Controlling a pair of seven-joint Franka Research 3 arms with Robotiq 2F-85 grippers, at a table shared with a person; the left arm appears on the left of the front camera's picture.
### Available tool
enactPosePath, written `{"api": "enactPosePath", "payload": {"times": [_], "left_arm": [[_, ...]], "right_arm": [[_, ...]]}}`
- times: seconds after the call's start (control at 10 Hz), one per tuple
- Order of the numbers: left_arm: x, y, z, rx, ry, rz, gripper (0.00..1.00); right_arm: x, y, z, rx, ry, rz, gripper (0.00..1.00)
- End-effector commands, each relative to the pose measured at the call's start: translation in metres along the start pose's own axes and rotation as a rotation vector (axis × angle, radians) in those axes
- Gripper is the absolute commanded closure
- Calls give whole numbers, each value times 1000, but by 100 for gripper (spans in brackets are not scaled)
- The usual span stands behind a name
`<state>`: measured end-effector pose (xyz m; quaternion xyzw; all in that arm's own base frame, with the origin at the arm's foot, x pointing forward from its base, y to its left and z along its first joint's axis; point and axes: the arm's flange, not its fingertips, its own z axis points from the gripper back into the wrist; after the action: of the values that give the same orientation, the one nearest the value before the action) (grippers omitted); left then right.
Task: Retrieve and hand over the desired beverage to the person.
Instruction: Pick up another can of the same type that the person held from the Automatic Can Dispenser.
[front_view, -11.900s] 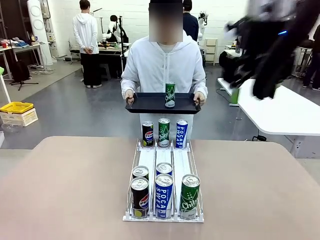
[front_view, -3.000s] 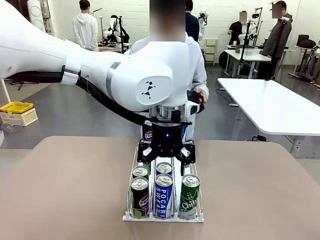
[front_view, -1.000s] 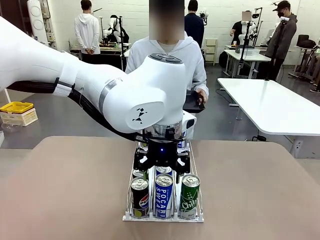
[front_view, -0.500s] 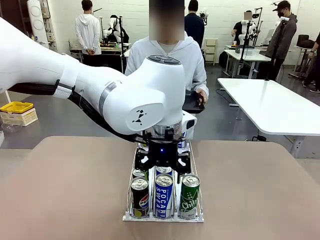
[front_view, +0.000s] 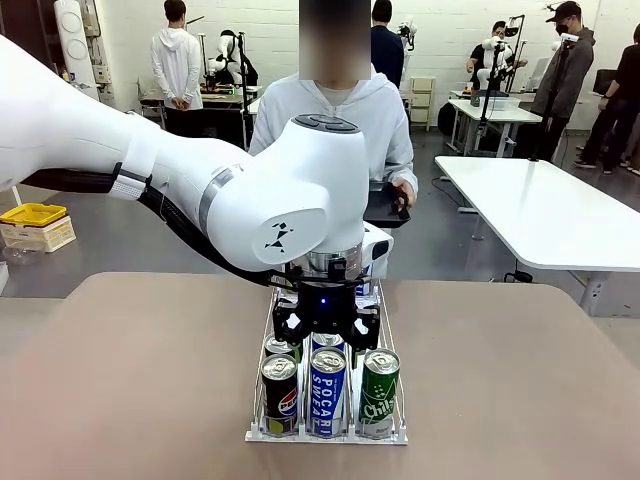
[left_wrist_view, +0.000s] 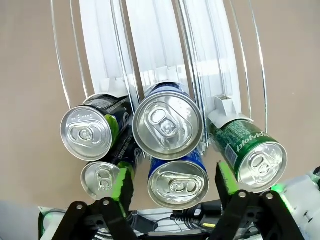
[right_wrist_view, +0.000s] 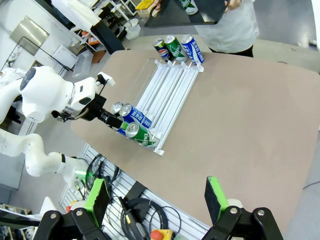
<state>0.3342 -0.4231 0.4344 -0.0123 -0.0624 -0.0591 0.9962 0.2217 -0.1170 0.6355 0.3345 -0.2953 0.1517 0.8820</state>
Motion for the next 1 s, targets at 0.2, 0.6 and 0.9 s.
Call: {"api": "enactPosePath", "payload": {"times": [0.2, 0.6, 0.9], "left_arm": [[-5, 5, -2, -38, 0, -32, 100], [-6, 4, -3, -38, 7, -45, 100], [-5, 5, 4, -35, 17, -49, 100]], "right_arm": [[1, -2, 0, 22, -5, 12, 0], [1, -2, 0, 22, -5, 12, 0], [1, -2, 0, 22, -5, 12, 0]]}}
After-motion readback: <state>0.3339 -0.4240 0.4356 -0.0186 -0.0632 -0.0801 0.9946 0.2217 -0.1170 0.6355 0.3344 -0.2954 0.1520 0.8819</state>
